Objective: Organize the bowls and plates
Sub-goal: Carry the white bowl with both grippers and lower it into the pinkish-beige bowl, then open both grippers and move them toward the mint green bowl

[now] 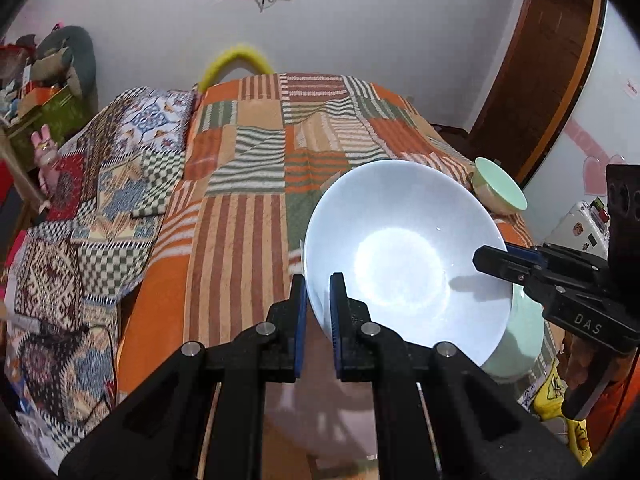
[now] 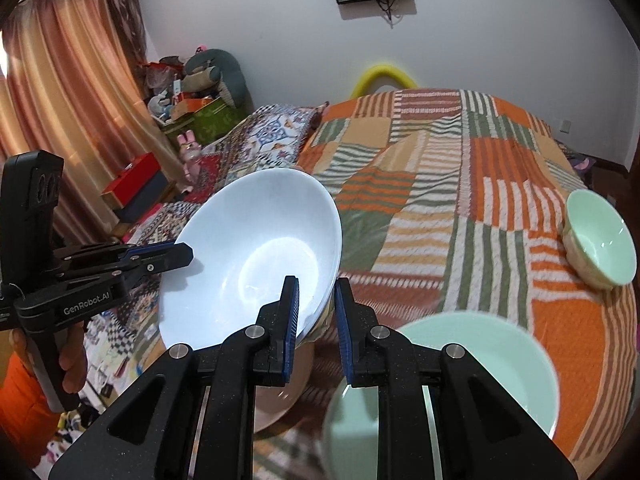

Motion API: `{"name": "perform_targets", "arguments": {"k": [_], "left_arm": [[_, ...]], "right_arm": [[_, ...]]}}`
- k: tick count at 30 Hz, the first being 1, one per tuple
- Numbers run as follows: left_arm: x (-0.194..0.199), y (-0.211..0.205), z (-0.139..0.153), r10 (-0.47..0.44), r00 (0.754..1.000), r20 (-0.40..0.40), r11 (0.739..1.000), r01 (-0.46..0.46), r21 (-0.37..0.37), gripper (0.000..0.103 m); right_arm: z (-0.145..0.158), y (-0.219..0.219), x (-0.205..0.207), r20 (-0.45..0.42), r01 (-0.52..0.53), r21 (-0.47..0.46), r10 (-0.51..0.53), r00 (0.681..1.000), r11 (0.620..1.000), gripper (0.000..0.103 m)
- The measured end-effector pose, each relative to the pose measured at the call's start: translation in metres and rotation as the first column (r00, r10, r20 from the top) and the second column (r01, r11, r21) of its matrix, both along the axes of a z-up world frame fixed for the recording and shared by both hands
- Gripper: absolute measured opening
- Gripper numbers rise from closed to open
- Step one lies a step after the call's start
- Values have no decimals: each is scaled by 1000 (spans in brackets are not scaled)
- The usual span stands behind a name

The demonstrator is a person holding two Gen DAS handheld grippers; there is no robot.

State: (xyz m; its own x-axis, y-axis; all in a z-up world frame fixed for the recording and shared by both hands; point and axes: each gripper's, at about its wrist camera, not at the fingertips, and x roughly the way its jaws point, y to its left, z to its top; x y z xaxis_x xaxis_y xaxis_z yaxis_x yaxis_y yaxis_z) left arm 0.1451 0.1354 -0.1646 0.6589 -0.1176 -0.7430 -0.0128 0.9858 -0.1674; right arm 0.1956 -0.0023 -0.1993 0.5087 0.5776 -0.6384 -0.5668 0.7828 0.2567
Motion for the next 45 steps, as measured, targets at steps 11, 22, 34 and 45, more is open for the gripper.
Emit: {"name": "perform_targets", "arguments": {"k": [11,22,34,45], "left_arm": [[-34,4,-21,38,999,-36,999,-38,1,10],[-37,9,-48,50,994,-98,998,-52,-26,10],[-38,11,-68,67,986,-155,997,-71,-17,10],[-36,14,-73,87,982,-170,996,-92,-20,10]], "right_arm": [[-23,11,-22,-45,-38,-13,37,998,999,16],[-41,18,-28,-81,-51,-53,46,996,997,16],[-54,27,-30,-110,-74,-77,66,992,994,16],[-58,35,-30,-99,-84,-121,73,992,989,19]]}}
